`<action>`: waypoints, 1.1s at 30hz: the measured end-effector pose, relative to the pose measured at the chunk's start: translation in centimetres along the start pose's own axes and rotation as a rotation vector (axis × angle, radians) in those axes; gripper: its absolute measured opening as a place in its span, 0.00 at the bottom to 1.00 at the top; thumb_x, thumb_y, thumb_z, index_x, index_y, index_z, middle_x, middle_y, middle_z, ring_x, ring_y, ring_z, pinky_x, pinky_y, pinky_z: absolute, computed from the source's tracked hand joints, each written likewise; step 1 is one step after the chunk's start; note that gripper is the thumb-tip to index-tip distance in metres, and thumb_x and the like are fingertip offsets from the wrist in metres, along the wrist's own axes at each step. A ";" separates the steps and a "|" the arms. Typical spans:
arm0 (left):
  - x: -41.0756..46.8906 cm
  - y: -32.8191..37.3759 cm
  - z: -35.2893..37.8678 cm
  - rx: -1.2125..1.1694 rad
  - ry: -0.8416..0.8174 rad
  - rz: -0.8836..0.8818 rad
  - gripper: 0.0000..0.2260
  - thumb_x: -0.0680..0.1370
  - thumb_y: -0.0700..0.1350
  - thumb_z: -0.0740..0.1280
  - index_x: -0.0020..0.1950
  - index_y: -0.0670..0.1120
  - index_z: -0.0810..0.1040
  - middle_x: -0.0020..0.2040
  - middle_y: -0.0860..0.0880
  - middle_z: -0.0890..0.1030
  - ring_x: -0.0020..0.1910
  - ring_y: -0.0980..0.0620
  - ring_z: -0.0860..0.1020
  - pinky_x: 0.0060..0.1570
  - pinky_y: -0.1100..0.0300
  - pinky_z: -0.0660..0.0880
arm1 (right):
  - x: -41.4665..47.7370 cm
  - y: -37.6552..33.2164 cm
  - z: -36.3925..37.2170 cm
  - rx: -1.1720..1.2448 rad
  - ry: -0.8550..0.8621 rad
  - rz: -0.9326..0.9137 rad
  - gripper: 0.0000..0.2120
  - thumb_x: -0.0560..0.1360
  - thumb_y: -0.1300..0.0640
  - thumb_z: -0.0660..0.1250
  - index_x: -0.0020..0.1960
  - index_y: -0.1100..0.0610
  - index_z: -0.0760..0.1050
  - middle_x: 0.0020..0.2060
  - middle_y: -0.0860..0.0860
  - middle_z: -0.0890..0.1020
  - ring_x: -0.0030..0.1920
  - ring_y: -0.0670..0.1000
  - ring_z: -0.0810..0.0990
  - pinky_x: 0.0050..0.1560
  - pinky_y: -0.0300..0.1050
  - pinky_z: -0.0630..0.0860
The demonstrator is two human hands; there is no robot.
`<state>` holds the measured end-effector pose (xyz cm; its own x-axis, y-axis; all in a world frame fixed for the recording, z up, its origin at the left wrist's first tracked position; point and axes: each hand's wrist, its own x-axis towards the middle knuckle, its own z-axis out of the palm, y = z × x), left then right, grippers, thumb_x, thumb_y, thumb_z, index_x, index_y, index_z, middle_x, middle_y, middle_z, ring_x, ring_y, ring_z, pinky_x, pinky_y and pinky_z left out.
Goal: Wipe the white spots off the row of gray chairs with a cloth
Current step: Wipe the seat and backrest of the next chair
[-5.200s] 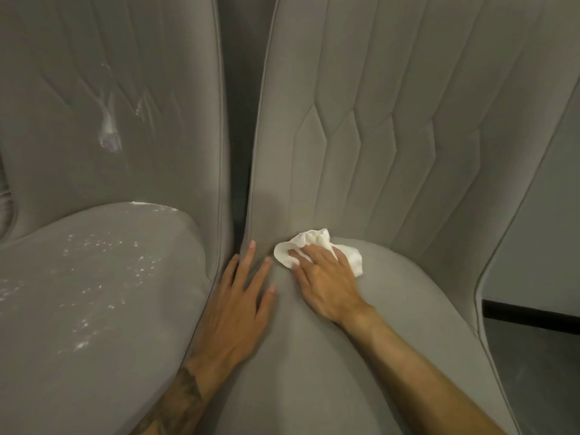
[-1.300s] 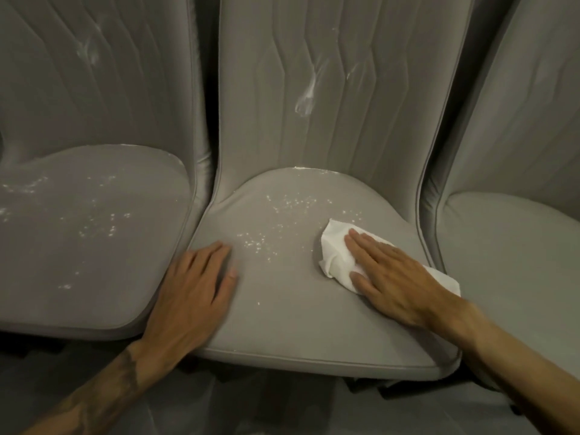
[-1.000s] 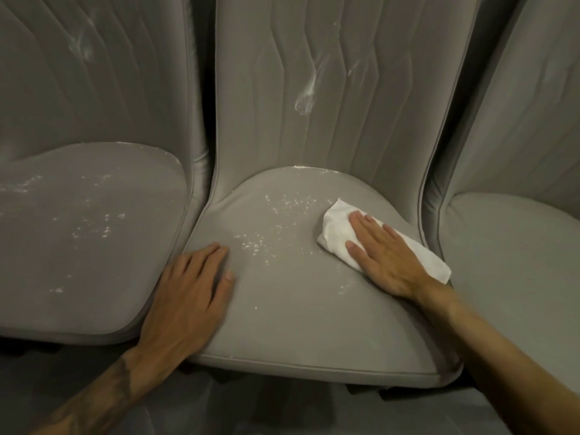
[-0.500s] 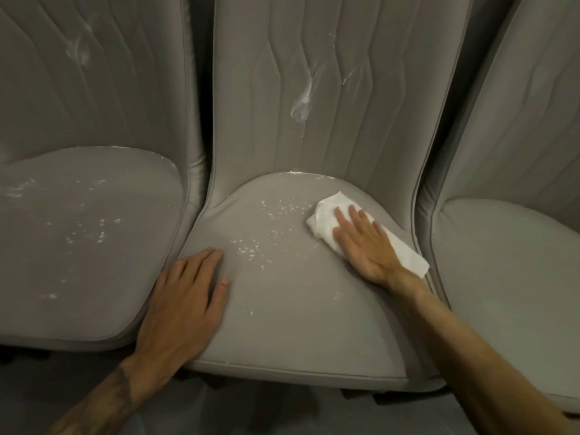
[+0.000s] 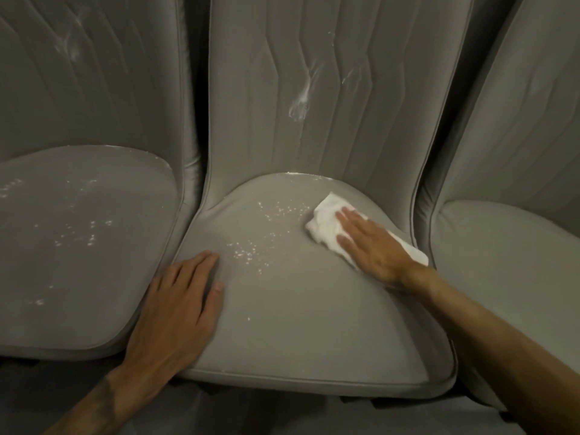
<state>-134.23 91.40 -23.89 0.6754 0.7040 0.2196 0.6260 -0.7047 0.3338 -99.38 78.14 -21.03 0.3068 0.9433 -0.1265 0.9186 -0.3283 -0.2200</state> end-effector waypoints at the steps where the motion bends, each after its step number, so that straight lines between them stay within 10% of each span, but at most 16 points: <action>1: 0.0 0.0 0.0 -0.002 0.003 -0.001 0.25 0.85 0.56 0.52 0.78 0.47 0.70 0.74 0.49 0.75 0.68 0.48 0.73 0.69 0.48 0.69 | 1.0 0.1 -0.3 0.010 0.011 0.078 0.31 0.86 0.40 0.43 0.85 0.51 0.45 0.85 0.48 0.47 0.84 0.46 0.45 0.84 0.51 0.45; 9: 0.0 -0.3 0.2 0.018 0.015 0.001 0.24 0.84 0.55 0.53 0.77 0.47 0.70 0.73 0.49 0.76 0.65 0.48 0.73 0.67 0.50 0.67 | -4.8 -3.0 2.3 0.128 -0.008 -0.123 0.29 0.85 0.35 0.42 0.84 0.40 0.44 0.83 0.37 0.45 0.82 0.36 0.42 0.78 0.31 0.35; 15: 0.0 0.3 -0.2 0.008 0.007 -0.027 0.25 0.83 0.55 0.52 0.77 0.47 0.71 0.73 0.49 0.76 0.65 0.47 0.73 0.66 0.47 0.70 | 2.0 0.0 -1.0 0.067 0.049 0.255 0.27 0.89 0.50 0.47 0.85 0.58 0.46 0.85 0.53 0.48 0.85 0.51 0.46 0.84 0.51 0.45; 21: -0.1 0.3 -0.4 0.001 -0.007 -0.028 0.26 0.83 0.55 0.52 0.77 0.46 0.71 0.72 0.48 0.77 0.64 0.45 0.74 0.65 0.46 0.70 | -3.7 -4.3 2.6 0.149 0.010 -0.120 0.31 0.85 0.36 0.40 0.85 0.46 0.47 0.83 0.38 0.48 0.82 0.36 0.45 0.82 0.37 0.41; 28: 0.1 0.8 -0.5 -0.011 0.009 -0.043 0.25 0.83 0.54 0.52 0.77 0.46 0.71 0.71 0.48 0.77 0.64 0.46 0.74 0.66 0.46 0.72 | 1.8 -0.8 -0.7 0.131 0.081 0.246 0.26 0.89 0.50 0.47 0.85 0.55 0.48 0.85 0.51 0.49 0.85 0.49 0.47 0.83 0.48 0.44; 33: -0.2 0.5 -0.3 -0.025 0.023 -0.033 0.25 0.84 0.53 0.52 0.76 0.44 0.72 0.70 0.47 0.78 0.63 0.45 0.75 0.66 0.46 0.72 | -1.1 -9.1 3.8 0.131 0.047 -0.152 0.29 0.87 0.42 0.46 0.85 0.51 0.47 0.84 0.43 0.47 0.84 0.42 0.44 0.80 0.35 0.36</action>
<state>-134.16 90.95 -23.44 0.6457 0.7285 0.2289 0.6374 -0.6792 0.3639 -108.97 79.93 -22.59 0.1813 0.9827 -0.0373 0.9159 -0.1826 -0.3576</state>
